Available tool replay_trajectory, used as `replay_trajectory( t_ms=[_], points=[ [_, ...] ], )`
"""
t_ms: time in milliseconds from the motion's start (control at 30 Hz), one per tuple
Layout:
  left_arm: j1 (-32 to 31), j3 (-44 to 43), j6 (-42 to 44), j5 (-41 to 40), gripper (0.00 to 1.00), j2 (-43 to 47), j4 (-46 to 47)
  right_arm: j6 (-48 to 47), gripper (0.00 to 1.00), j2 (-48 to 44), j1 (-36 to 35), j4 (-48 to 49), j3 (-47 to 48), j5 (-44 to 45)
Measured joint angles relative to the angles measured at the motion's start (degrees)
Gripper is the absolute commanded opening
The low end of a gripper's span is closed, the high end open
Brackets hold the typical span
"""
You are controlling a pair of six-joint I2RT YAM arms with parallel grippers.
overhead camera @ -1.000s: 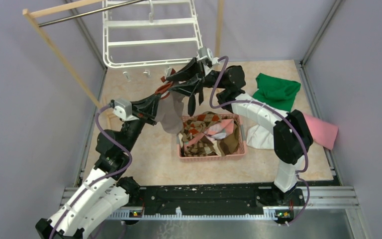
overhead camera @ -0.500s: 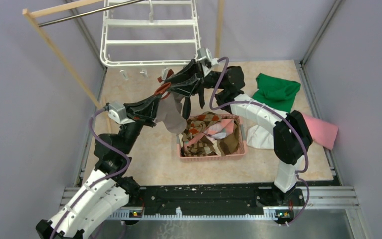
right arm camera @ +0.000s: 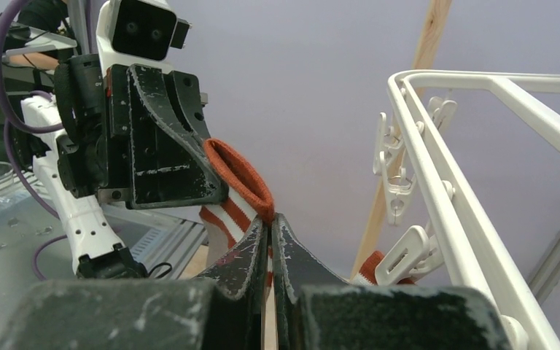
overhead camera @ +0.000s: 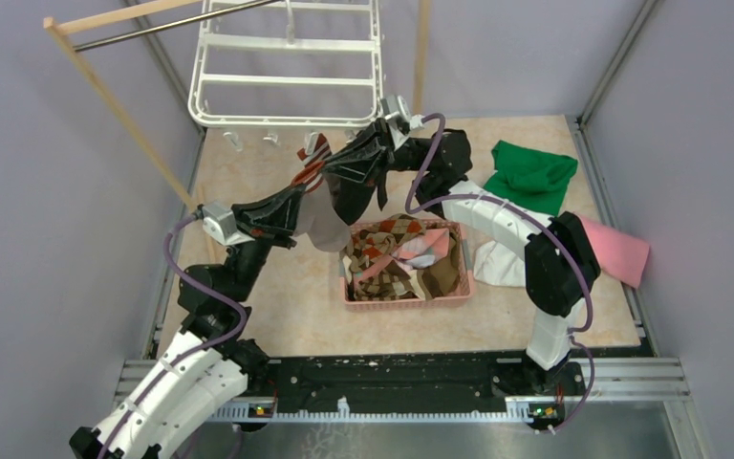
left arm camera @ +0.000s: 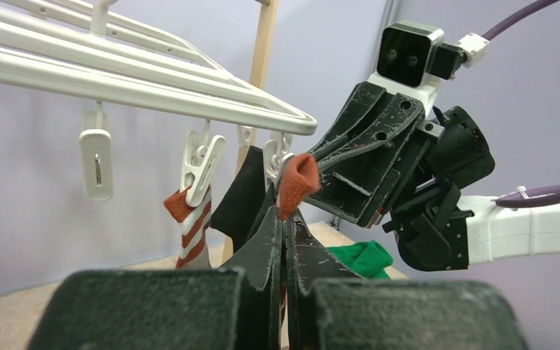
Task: Clip the socks to the hanger
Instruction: Adjust the sock.
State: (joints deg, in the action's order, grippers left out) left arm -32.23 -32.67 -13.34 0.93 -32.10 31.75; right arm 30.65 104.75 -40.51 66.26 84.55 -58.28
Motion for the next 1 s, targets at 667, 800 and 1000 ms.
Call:
replay_trajectory(
  t_ms=[667,800,1000],
  points=[
    [0.00,0.09,0.63,1.60,0.00,0.68,-2.19,2.08,0.22,0.00,-0.37,1.64,0.00,-1.46],
    [0.00,0.09,0.63,2.27,0.00,0.26,-2.16,2.23,0.22,0.00,-0.70,1.81,0.00,-1.88],
    [0.00,0.09,0.59,2.49,0.00,0.35,-1.42,2.58,0.24,0.00,-0.92,1.90,0.00,-2.12]
  ],
)
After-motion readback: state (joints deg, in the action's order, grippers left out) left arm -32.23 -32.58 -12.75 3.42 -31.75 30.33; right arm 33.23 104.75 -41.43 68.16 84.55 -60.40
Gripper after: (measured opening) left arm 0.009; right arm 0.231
